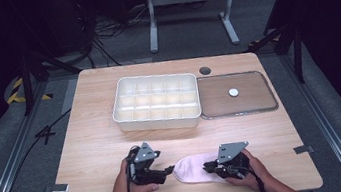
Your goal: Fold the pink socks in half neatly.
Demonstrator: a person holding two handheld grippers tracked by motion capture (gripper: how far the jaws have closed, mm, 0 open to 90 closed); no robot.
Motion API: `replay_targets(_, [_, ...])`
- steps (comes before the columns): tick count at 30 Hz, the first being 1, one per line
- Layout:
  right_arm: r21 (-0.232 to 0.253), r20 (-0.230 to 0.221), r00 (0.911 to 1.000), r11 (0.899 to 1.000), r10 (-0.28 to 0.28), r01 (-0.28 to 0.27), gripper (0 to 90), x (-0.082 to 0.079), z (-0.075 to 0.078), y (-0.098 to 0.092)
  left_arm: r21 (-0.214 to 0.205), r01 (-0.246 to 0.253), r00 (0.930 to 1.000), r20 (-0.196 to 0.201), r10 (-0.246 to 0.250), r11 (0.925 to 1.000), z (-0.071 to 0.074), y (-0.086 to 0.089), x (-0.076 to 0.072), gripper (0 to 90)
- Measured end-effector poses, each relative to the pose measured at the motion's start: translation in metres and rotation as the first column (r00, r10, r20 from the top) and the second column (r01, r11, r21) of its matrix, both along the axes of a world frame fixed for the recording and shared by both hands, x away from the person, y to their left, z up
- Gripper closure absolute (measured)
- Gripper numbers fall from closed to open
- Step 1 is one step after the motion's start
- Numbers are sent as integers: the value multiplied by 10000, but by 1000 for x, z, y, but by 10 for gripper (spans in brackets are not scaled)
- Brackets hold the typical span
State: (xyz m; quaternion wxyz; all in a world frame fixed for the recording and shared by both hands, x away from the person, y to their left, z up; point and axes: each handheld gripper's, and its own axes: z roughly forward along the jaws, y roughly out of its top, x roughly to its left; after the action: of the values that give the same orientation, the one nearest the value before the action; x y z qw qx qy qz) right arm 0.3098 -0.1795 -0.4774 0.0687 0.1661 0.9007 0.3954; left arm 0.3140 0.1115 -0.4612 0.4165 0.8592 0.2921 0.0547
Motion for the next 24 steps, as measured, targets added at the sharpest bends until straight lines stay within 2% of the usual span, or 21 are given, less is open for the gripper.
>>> replay_targets(4, [-2,21,10000,10000,48,-48,833,0,0,0,166,284,9996,-54,-283,9995,-3,-20,1,291])
replay_targets(8, [-15,34,10000,10000,67,-67,835,1,0,0,760,334,9994,-39,-332,9966,-10,-34,4,298])
replay_targets(9, [-15,34,10000,10000,67,-67,835,1,0,0,760,334,9994,-39,-332,9966,-10,-34,4,298])
replay_targets(10, [-4,41,10000,10000,67,-67,836,1,0,0,999,189,9998,-36,-186,9948,-13,-37,5,298])
replay_targets(12, [15,16,10000,10000,52,-52,836,1,0,0,1159,117,9999,-101,-106,9932,-16,-38,6,298])
replay_targets(14, [19,17,10000,10000,58,-58,836,1,0,0,1438,17,9999,134,-37,9896,-16,-39,5,300])
replay_targets(22, [-56,113,9999,9999,124,-123,839,2,0,1,1626,27,9997,234,-66,9867,-16,-41,3,318])
replay_targets(24, [-87,143,9998,9999,120,-119,840,2,0,1,1663,141,9997,173,-172,9860,-14,-42,2,369])
